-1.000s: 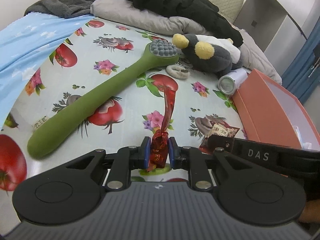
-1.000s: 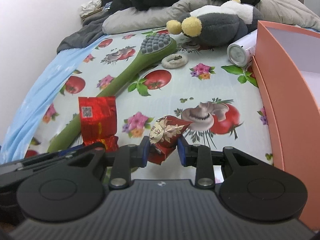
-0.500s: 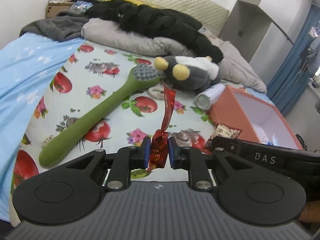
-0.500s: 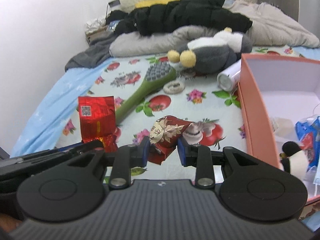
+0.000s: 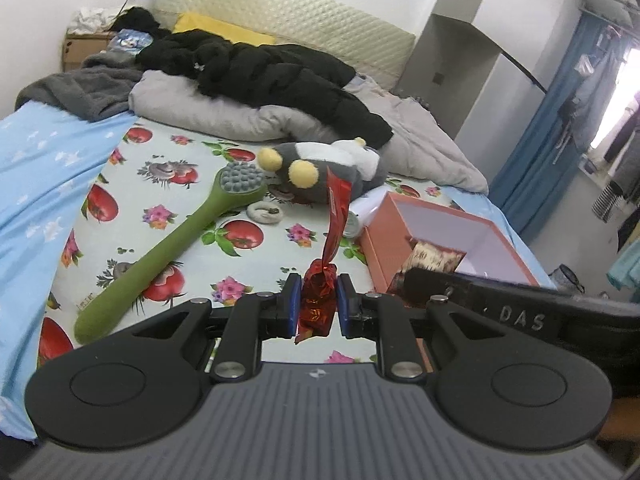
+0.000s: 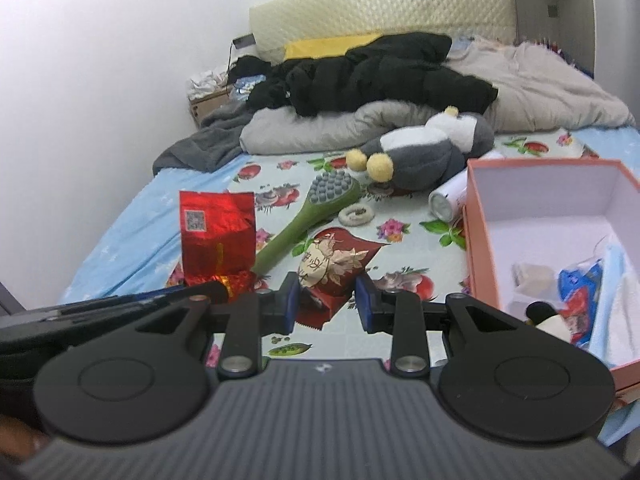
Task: Organize soft objects
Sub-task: 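Lift and carry both red packets with both grippers over the pink box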
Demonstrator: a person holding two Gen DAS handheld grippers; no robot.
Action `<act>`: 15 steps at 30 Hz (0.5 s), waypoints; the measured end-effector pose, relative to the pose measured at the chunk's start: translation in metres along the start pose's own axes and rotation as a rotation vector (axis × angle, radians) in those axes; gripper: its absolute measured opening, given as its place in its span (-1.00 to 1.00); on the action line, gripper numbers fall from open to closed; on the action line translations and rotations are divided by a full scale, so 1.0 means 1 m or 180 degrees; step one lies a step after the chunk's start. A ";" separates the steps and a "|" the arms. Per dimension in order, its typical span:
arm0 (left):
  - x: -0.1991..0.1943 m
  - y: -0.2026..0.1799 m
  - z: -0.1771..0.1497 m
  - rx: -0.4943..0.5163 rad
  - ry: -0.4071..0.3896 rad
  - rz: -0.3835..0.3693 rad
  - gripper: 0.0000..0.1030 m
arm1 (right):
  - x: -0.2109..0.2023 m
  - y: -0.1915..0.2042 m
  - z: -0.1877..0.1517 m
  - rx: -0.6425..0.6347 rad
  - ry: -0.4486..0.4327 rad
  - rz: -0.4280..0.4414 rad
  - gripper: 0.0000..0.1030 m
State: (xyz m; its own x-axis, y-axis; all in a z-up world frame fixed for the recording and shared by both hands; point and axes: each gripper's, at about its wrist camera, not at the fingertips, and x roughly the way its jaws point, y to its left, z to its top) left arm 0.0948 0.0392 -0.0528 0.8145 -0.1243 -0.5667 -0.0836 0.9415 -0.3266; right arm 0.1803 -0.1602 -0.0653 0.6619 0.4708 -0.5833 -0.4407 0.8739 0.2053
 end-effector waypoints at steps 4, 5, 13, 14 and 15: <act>-0.013 -0.014 0.002 0.0032 -0.0062 -0.0064 -0.57 | -0.020 -0.005 0.003 0.0009 -0.0087 -0.0034 -0.36; -0.016 -0.019 0.003 0.0051 -0.0083 -0.0094 -0.57 | -0.025 -0.006 0.003 0.0005 -0.0108 -0.0043 -0.36; -0.021 -0.057 0.016 0.0213 -0.0135 -0.0398 -0.57 | -0.056 -0.023 0.008 0.0043 -0.0257 -0.0193 -0.36; -0.021 -0.062 0.016 0.0231 -0.0127 -0.0429 -0.57 | -0.060 -0.026 0.009 0.0052 -0.0270 -0.0217 -0.35; -0.020 -0.066 0.017 0.0249 -0.0120 -0.0461 -0.57 | -0.063 -0.028 0.009 0.0062 -0.0284 -0.0238 -0.35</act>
State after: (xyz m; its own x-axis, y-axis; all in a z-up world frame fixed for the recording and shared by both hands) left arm 0.0937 -0.0154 -0.0074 0.8358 -0.2500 -0.4888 0.0800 0.9363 -0.3420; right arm 0.1564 -0.2132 -0.0278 0.7441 0.4125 -0.5254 -0.3768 0.9087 0.1797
